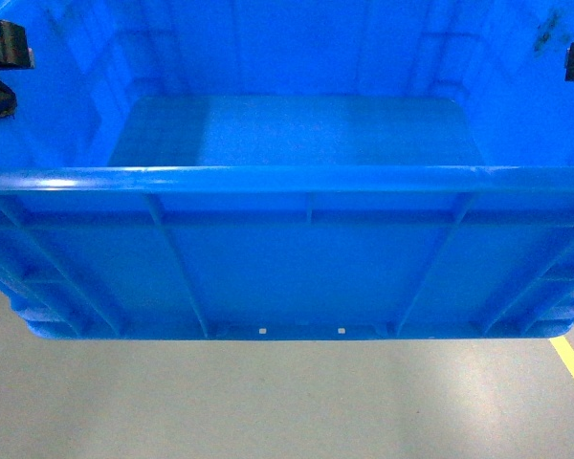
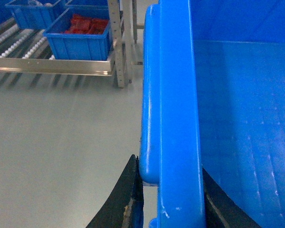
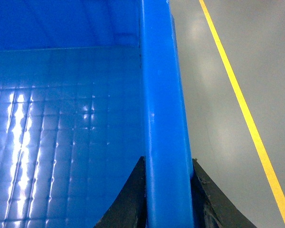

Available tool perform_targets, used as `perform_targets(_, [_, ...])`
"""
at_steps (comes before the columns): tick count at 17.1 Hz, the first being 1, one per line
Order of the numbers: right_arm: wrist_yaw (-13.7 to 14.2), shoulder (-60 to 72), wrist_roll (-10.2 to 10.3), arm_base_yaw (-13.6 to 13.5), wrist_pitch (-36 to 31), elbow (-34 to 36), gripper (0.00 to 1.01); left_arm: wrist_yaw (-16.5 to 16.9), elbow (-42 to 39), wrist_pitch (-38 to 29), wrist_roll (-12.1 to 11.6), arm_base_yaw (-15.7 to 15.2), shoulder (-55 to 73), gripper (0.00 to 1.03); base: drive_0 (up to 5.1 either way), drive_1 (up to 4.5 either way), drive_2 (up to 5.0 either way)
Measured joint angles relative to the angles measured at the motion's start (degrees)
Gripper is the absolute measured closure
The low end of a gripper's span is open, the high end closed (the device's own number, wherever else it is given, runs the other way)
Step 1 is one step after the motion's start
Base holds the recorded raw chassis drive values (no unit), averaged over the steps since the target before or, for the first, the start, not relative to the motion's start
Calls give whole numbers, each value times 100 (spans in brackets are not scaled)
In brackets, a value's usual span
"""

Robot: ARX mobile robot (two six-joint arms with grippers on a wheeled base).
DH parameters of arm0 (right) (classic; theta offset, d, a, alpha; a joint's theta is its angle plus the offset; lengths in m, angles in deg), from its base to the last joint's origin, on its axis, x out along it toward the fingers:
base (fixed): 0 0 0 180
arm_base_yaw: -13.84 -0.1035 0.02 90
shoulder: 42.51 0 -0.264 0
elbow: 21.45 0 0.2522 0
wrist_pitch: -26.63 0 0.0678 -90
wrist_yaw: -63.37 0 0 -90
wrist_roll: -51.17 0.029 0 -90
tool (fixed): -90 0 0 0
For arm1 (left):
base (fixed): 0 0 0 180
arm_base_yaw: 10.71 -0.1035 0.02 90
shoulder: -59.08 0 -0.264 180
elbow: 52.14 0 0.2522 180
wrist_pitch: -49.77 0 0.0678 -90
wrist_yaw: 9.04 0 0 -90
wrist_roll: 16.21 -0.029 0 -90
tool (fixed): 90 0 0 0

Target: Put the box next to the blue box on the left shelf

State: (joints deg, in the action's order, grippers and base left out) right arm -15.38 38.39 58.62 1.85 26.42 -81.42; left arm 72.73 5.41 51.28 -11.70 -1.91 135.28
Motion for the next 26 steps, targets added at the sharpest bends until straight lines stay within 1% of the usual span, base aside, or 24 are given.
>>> perform_targets(22, [-9,0,0,0,-4,0,83,-4,0,17,0,-2,0,84,1,421,-418])
perform_targets(25, [-2,20,0,0,-22,0,83,-2,0,-15,-4,0,2,85,0,0,0])
perform_targets(26, [-7,20,0,0,-13,0,83,-7,0,15,-2,0,2,85,-478,245,245])
